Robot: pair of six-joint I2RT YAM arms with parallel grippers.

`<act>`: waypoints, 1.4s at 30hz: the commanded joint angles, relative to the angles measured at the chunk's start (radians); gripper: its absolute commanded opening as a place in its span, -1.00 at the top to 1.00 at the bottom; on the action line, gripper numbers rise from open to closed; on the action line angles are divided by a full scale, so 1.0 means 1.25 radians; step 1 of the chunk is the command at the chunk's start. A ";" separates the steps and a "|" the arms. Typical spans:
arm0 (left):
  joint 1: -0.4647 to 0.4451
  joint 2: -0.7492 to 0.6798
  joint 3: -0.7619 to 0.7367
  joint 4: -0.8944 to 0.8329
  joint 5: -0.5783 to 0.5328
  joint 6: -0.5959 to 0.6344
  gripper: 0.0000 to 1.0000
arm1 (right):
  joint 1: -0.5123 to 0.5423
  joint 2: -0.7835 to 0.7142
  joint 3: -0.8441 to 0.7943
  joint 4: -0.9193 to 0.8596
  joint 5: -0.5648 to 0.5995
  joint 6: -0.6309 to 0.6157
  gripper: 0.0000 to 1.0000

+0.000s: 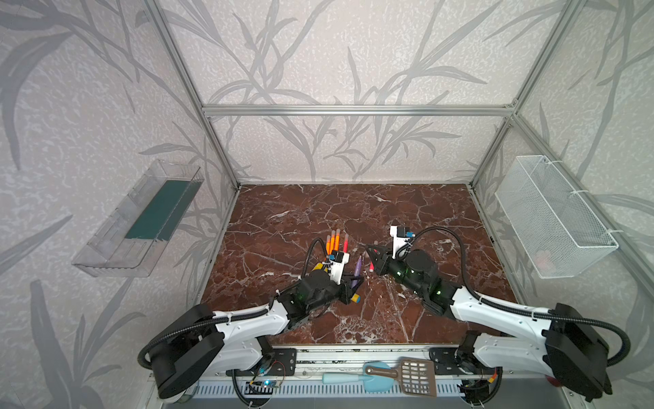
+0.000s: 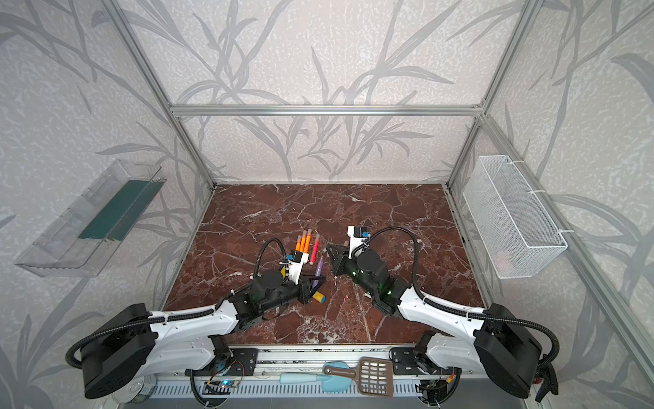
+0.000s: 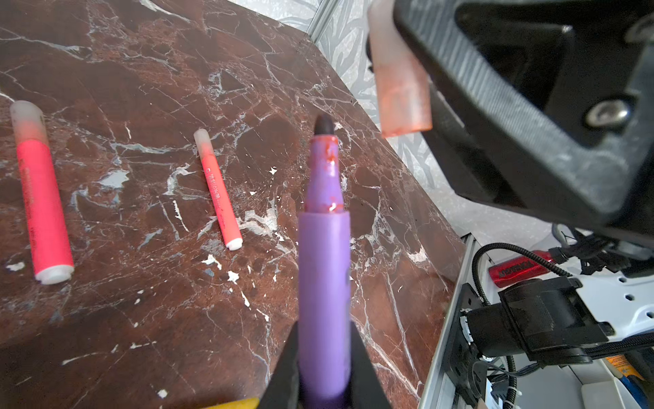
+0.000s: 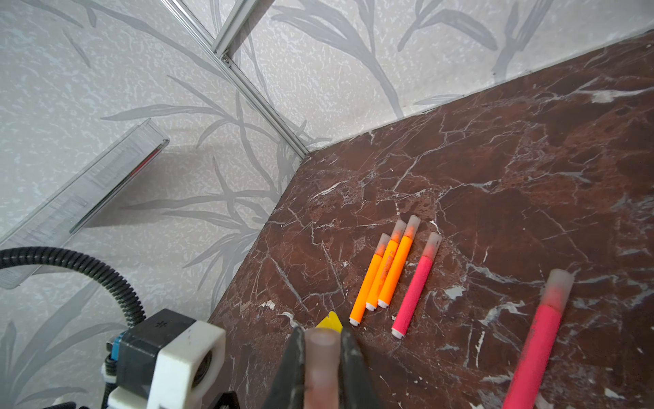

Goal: Insert the pens into the pen caps
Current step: 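Lift the pale cap and carry it over the purple marker tip with right gripper, then push the pale cap down onto the purple marker with the right gripper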

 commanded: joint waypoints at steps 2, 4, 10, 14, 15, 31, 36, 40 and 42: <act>-0.004 0.006 0.029 0.031 0.007 -0.009 1.00 | 0.006 0.014 0.035 0.048 0.004 0.004 1.00; -0.005 0.009 0.033 0.031 0.010 -0.009 1.00 | 0.006 0.025 0.044 0.048 0.012 0.003 1.00; -0.005 0.007 0.038 0.021 0.009 -0.003 1.00 | 0.007 0.056 0.063 0.043 0.021 0.025 1.00; -0.006 0.003 0.039 0.017 0.002 0.001 1.00 | 0.007 0.069 0.067 0.041 0.026 0.033 1.00; -0.006 0.004 0.039 0.017 0.002 0.000 1.00 | 0.007 0.071 0.067 0.042 0.026 0.032 1.00; -0.005 -0.012 0.046 0.004 -0.022 0.011 1.00 | 0.011 0.079 0.046 0.067 0.016 0.057 1.00; -0.003 -0.021 0.054 -0.008 -0.042 0.013 1.00 | 0.015 0.076 0.022 0.086 -0.002 0.083 1.00; -0.001 -0.021 0.065 -0.001 -0.035 0.013 1.00 | 0.032 0.073 0.009 0.102 -0.003 0.086 1.00; -0.001 -0.022 0.068 0.005 -0.027 0.015 1.00 | 0.036 0.074 0.013 0.092 0.002 0.084 1.00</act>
